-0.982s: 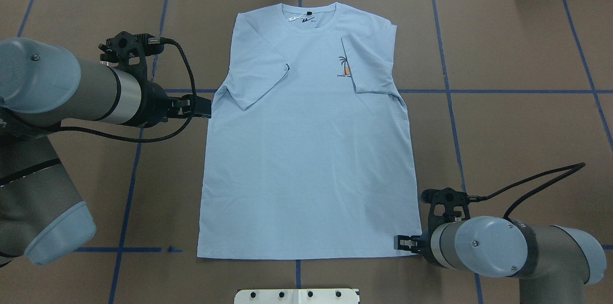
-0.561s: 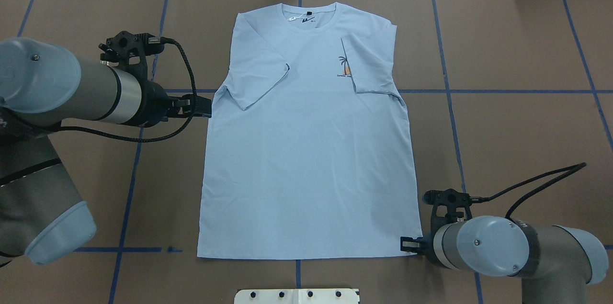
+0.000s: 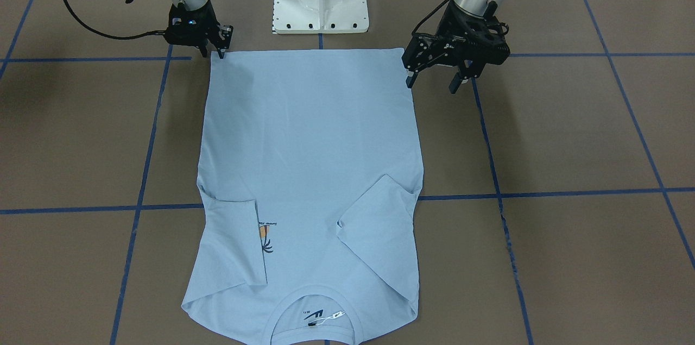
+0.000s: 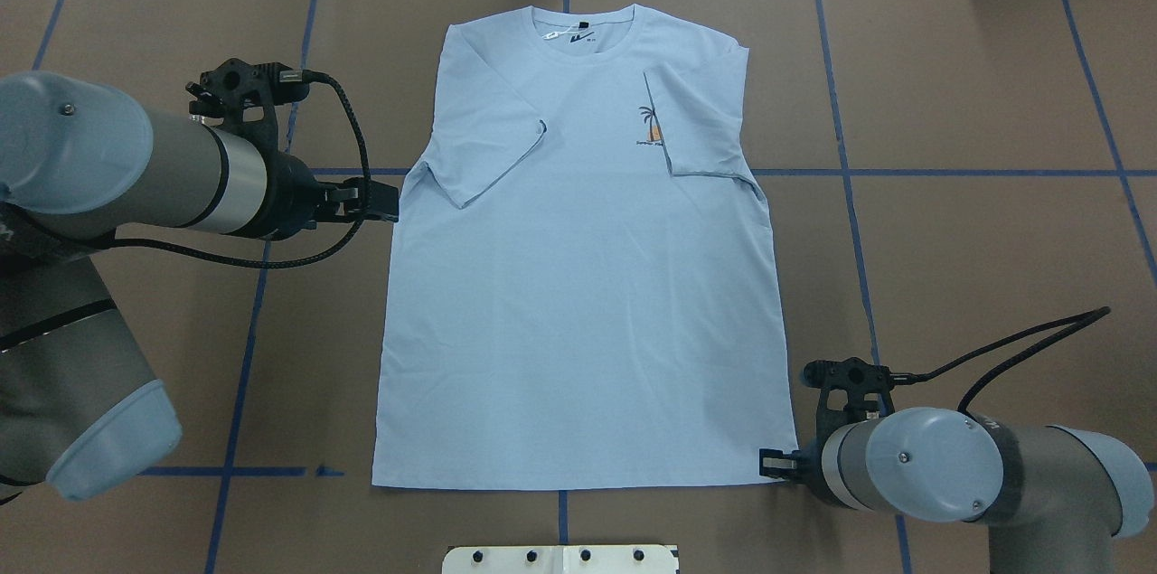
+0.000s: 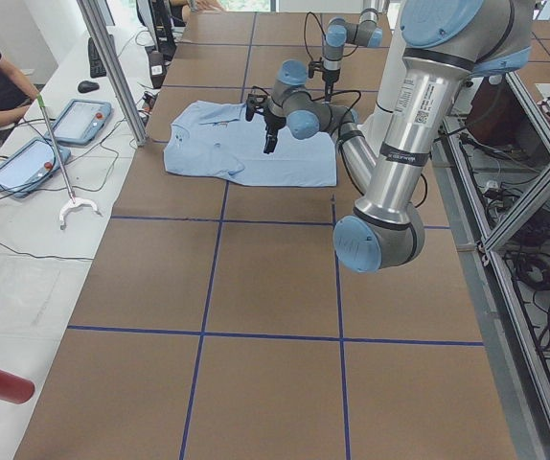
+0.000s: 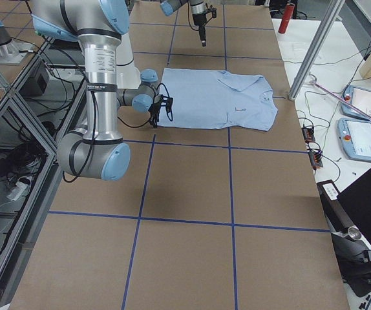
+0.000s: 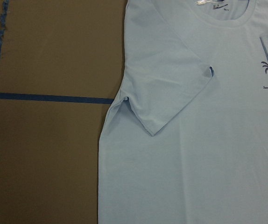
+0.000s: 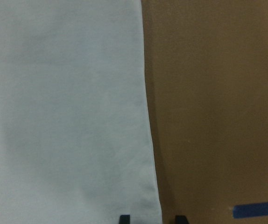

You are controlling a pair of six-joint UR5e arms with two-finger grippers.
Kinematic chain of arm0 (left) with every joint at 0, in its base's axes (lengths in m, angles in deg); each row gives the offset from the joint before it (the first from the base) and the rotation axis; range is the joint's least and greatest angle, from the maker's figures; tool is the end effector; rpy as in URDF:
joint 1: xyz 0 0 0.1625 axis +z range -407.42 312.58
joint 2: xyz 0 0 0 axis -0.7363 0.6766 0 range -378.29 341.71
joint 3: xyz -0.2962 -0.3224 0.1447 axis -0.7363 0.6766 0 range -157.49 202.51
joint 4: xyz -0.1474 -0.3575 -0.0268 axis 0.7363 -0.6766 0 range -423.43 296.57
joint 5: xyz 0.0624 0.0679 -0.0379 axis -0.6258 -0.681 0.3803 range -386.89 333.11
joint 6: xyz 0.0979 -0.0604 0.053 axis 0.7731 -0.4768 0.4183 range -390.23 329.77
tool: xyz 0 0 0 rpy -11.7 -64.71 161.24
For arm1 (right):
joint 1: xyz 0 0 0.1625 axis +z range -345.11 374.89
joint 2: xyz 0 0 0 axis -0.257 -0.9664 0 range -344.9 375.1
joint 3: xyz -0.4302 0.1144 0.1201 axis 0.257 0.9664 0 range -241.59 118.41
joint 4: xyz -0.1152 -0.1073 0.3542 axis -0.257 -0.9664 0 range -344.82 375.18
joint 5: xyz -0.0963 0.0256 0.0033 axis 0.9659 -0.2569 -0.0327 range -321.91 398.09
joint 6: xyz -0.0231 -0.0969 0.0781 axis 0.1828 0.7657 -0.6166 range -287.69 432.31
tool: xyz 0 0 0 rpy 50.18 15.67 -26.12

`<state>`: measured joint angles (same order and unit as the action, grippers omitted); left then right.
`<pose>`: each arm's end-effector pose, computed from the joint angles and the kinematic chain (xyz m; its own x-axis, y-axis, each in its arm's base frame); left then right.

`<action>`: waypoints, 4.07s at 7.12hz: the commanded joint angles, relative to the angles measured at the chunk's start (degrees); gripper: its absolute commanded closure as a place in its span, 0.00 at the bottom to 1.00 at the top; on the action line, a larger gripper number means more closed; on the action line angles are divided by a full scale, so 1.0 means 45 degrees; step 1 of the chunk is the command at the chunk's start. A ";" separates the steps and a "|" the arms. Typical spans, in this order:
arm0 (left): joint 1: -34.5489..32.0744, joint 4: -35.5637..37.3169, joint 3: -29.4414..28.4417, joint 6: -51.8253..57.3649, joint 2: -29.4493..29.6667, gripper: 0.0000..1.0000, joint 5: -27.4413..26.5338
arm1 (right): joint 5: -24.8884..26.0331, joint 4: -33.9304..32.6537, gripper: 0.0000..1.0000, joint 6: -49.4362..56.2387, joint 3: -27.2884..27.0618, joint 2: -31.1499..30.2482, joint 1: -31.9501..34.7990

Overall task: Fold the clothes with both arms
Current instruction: 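Lower both grippers to the hem corners nearest the robot and grasp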

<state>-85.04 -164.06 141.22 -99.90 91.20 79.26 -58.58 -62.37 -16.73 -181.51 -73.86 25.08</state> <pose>0.3774 -0.4148 0.3035 0.5226 0.0185 -0.8524 0.2307 0.9594 0.1623 -0.4508 -0.2015 0.4592 0.7166 0.1119 0.6885 -0.0852 0.9937 -0.0729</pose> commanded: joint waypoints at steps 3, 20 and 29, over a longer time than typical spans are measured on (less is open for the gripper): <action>0.0000 -0.0020 -0.0110 0.0014 0.0003 0.00 -0.0015 | -0.0120 -0.0014 1.00 -0.0039 -0.0168 0.0120 0.0156; 0.5820 0.0684 -0.1028 -0.6587 -0.1266 0.48 -0.2163 | -0.0275 0.0084 1.00 -0.0020 -0.1360 0.0218 0.1427; 0.5996 0.1578 0.0021 -0.6413 -0.1187 1.00 -0.2085 | -0.0917 0.0084 1.00 0.0058 -0.1418 0.0140 0.1854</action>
<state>-58.13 -158.59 138.94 -129.20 85.97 69.83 -61.47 -61.99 -16.66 -187.70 -73.11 32.62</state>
